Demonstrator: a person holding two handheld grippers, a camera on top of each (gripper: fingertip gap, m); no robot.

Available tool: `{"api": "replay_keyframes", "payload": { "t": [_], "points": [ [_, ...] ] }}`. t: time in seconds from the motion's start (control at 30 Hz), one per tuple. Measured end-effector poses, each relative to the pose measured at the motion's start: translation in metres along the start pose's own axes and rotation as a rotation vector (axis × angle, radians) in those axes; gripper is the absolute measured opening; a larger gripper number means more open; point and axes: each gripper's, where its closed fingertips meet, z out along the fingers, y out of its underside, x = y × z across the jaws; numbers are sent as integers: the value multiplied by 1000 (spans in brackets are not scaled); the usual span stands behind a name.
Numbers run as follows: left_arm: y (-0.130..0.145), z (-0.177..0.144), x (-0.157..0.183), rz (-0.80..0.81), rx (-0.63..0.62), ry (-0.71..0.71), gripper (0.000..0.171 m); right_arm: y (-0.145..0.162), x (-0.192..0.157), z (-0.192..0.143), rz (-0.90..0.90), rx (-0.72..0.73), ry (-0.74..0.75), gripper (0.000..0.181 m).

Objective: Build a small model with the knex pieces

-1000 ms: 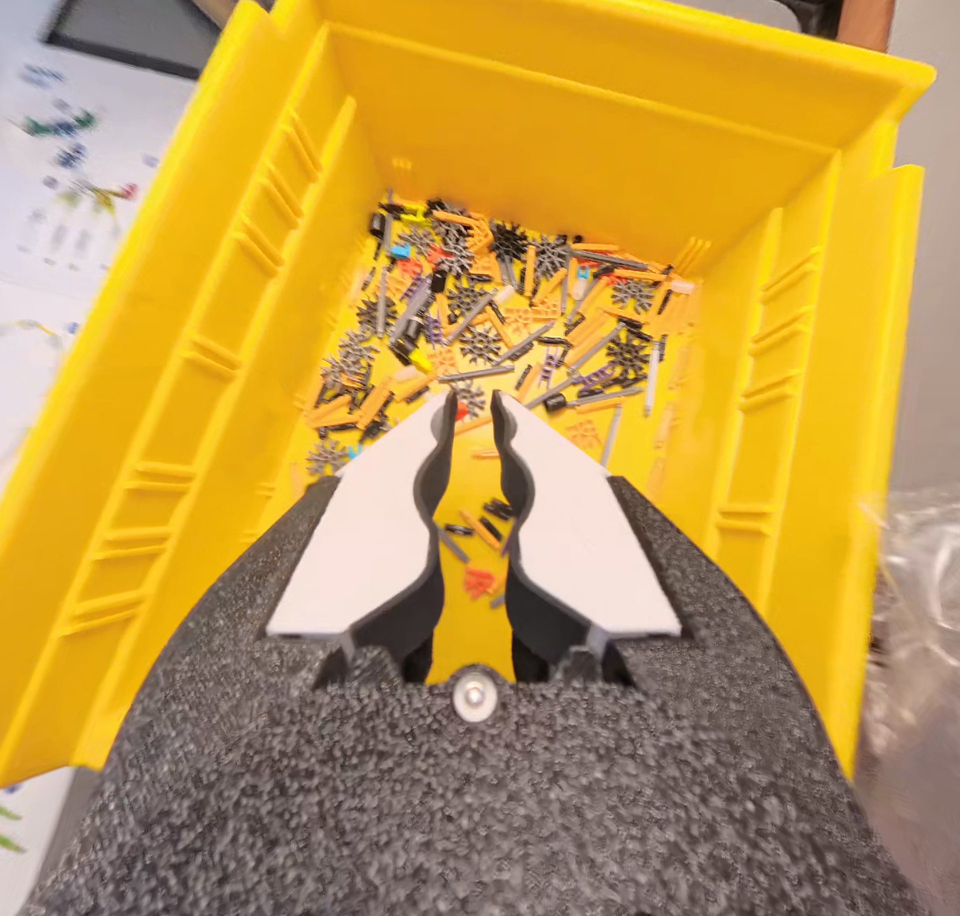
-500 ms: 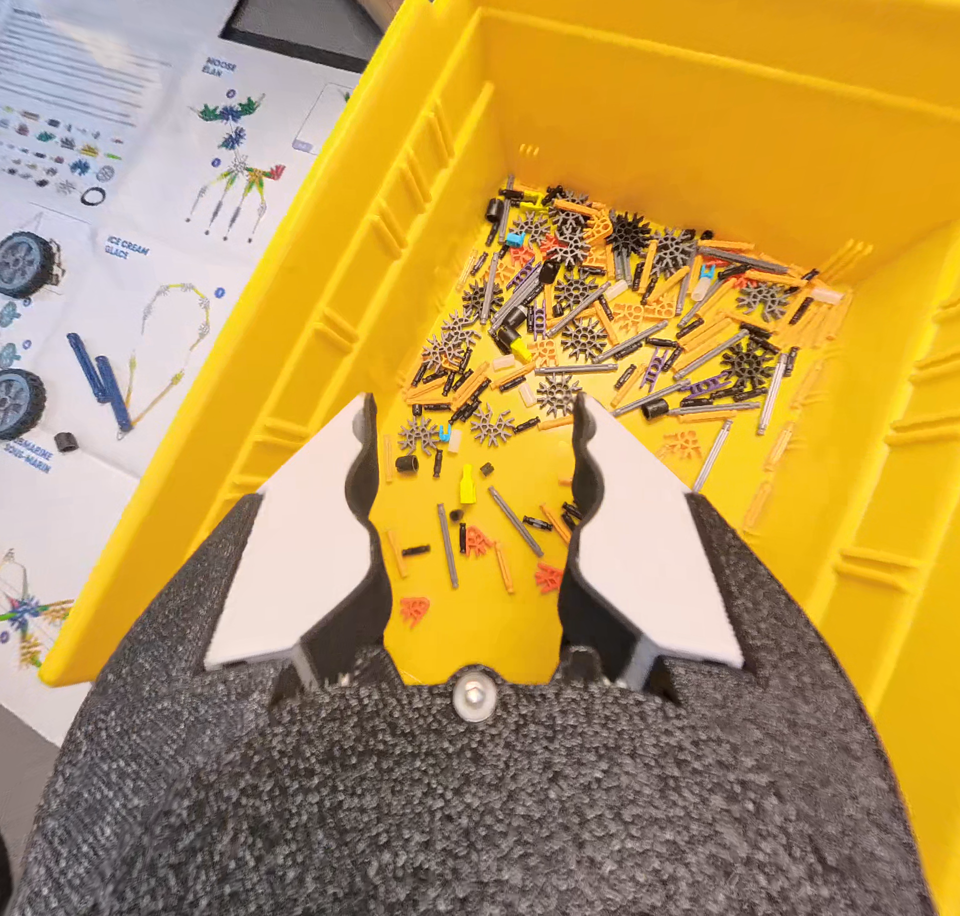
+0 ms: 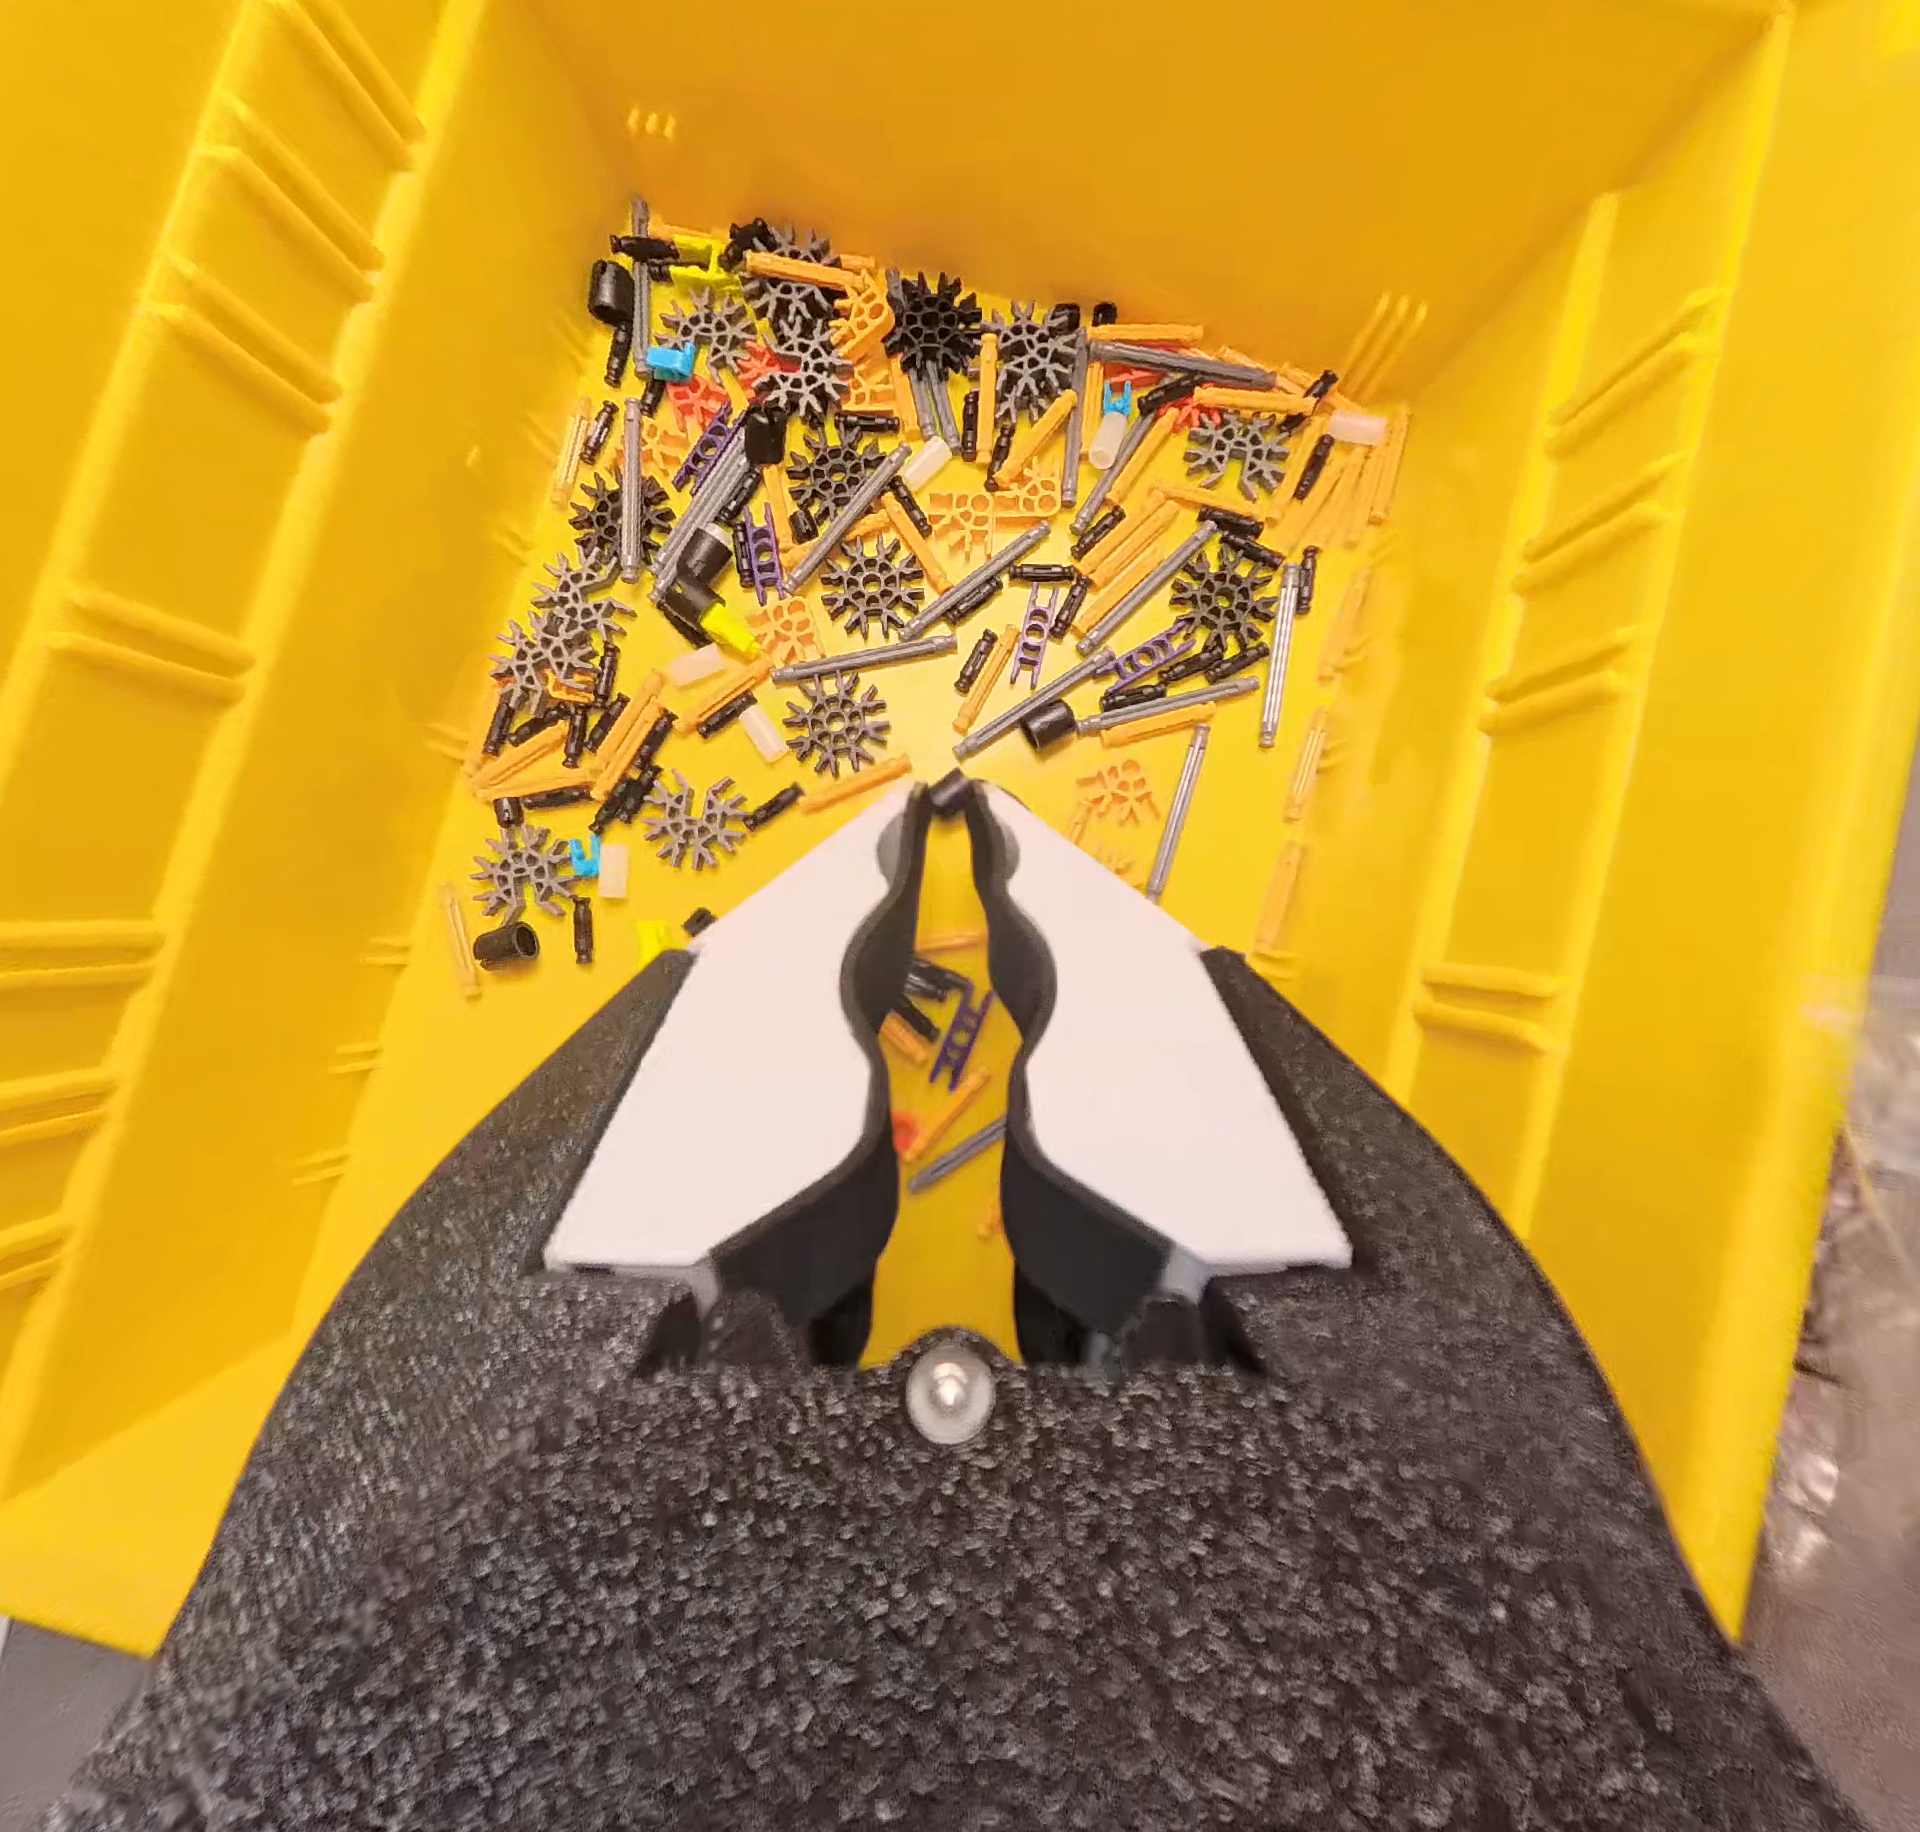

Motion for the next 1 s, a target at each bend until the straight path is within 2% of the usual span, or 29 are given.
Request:
{"api": "replay_keyframes", "payload": {
  "t": [0.1,0.4,0.53,0.67,0.73,0.8,0.87,1.0],
  "points": [
    [1,0,-1,-3,-2,0,28,1,-1,9,47,-32,-11,13],
    [2,0,-1,-6,-2,3,28,9,3,17,102,-97,7,8],
    [2,0,0,-4,-4,5,28,-6,-9,5,143,-21,-72,8],
    [2,1,1,-6,-7,10,28,-54,-54,-36,121,175,-248,8],
    [3,3,2,-2,-12,15,28,-80,-93,-61,37,262,-344,8],
    [3,4,4,4,-15,19,28,-92,-135,-75,-103,273,-383,8],
    [2,3,6,11,-12,19,28,-89,-175,-71,-276,220,-368,8],
    [-3,-1,5,16,9,10,28,-69,-237,-31,-515,78,-273,8]
  ]
}}
